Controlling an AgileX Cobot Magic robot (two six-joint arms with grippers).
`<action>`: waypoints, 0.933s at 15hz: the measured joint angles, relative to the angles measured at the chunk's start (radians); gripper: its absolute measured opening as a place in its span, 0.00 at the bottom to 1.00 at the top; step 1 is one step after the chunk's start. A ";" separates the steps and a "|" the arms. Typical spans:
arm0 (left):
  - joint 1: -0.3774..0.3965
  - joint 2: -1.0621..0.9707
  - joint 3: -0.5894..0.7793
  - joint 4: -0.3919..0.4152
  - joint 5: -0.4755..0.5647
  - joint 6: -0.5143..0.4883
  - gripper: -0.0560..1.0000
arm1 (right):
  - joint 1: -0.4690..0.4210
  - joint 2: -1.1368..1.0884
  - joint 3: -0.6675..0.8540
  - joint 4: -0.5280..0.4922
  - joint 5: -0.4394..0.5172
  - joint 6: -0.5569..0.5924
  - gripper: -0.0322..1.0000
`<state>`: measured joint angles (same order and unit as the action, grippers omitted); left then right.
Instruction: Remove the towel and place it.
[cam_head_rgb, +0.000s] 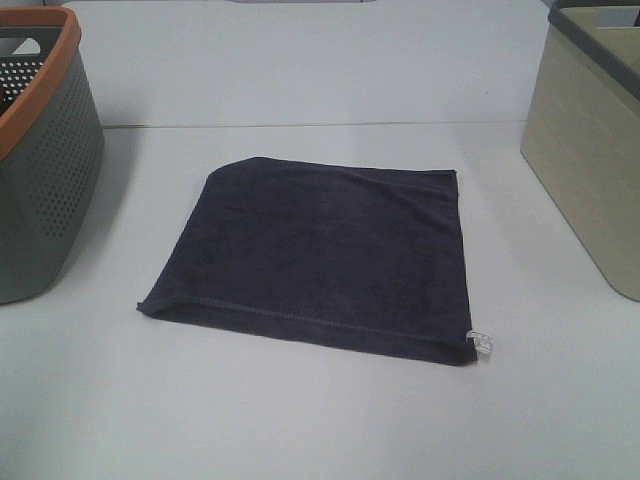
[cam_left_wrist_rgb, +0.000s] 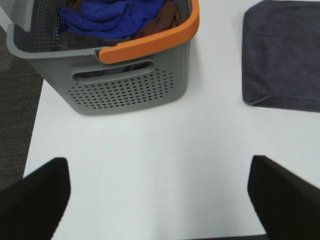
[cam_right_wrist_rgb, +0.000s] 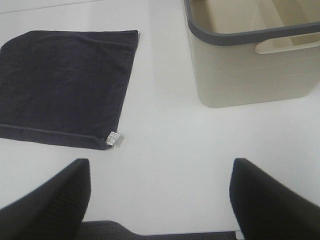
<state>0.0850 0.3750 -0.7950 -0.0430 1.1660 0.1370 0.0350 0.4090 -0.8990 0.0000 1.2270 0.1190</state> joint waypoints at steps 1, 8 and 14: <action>0.000 -0.042 0.028 0.000 0.000 0.000 0.91 | 0.000 -0.032 0.029 0.000 0.001 0.000 0.77; 0.000 -0.272 0.118 0.061 0.027 -0.078 0.91 | 0.000 -0.305 0.205 -0.006 0.002 -0.050 0.77; 0.001 -0.379 0.152 0.124 0.053 -0.137 0.91 | 0.000 -0.413 0.356 0.000 -0.050 -0.105 0.77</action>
<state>0.0860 -0.0040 -0.6430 0.0810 1.2190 0.0000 0.0350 -0.0040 -0.5430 0.0000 1.1770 0.0140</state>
